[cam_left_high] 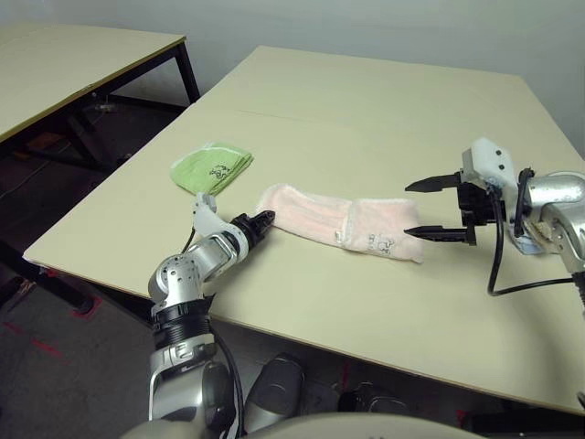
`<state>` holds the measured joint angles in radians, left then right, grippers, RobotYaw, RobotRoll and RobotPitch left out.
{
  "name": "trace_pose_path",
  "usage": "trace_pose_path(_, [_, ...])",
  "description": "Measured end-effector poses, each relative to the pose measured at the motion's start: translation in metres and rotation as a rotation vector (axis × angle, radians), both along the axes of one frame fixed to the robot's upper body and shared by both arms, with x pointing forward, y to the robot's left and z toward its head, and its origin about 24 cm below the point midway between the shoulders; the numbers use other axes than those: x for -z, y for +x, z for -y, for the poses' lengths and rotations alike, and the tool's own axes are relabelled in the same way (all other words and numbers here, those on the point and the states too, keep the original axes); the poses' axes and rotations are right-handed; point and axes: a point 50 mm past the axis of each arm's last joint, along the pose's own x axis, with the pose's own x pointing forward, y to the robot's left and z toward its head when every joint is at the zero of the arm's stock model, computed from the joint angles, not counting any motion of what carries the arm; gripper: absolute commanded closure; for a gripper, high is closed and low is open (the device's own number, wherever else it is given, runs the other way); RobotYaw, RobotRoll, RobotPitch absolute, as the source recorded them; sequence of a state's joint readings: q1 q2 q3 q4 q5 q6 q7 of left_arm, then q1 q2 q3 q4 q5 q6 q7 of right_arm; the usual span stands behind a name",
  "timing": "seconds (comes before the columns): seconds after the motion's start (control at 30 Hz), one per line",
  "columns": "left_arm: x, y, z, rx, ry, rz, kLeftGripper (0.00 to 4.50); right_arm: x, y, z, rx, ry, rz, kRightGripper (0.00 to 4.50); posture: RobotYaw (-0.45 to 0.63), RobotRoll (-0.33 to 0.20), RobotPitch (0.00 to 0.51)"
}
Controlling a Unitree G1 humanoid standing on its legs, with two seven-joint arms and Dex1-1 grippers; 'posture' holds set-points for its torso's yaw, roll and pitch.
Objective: Fold the towel and set it aside.
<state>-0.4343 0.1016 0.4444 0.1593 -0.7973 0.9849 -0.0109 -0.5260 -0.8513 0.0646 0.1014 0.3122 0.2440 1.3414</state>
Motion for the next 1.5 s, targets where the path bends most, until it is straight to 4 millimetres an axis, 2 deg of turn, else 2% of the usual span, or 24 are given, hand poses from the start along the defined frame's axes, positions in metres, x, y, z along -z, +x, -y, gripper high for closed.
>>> trace_pose_path(0.2, [-0.022,0.007,0.015,0.104,0.031,0.118,4.47,-0.004,0.001,0.017,0.060,-0.017,0.010,0.00,0.22,0.000,0.046])
trace_pose_path(0.3, [-0.046,0.011,0.028,0.202,0.072,0.229,4.47,-0.006,-0.001,0.027,0.103,-0.023,0.017,0.00,0.21,0.000,0.047])
trace_pose_path(0.5, [-0.087,0.005,0.065,0.529,0.164,0.426,4.47,-0.005,-0.004,0.043,0.161,-0.036,0.016,0.00,0.20,0.000,0.048])
trace_pose_path(0.67, [-0.102,-0.002,0.095,0.785,0.232,0.508,4.47,-0.006,-0.006,0.050,0.194,-0.043,0.025,0.00,0.18,0.000,0.050])
trace_pose_path(0.77, [-0.099,-0.006,0.118,0.959,0.282,0.525,4.47,-0.002,-0.008,0.052,0.208,-0.041,0.019,0.00,0.17,0.000,0.053])
trace_pose_path(0.93, [-0.082,-0.010,0.140,1.152,0.363,0.502,4.47,-0.001,-0.013,0.055,0.232,-0.045,0.023,0.00,0.15,0.000,0.052])
trace_pose_path(1.13, [-0.059,-0.008,0.160,1.269,0.438,0.486,4.47,-0.002,-0.019,0.058,0.259,-0.043,0.028,0.00,0.13,0.000,0.054])
trace_pose_path(1.3, [-0.047,-0.006,0.167,1.302,0.470,0.469,4.47,-0.004,-0.021,0.059,0.277,-0.045,0.033,0.00,0.12,0.000,0.051])
trace_pose_path(1.4, [-0.046,-0.005,0.169,1.316,0.478,0.473,3.85,-0.005,-0.022,0.060,0.292,-0.042,0.037,0.00,0.12,0.000,0.049])
trace_pose_path(1.5, [-0.047,-0.006,0.169,1.337,0.480,0.489,2.78,-0.006,-0.023,0.060,0.293,-0.042,0.037,0.00,0.13,0.000,0.054])
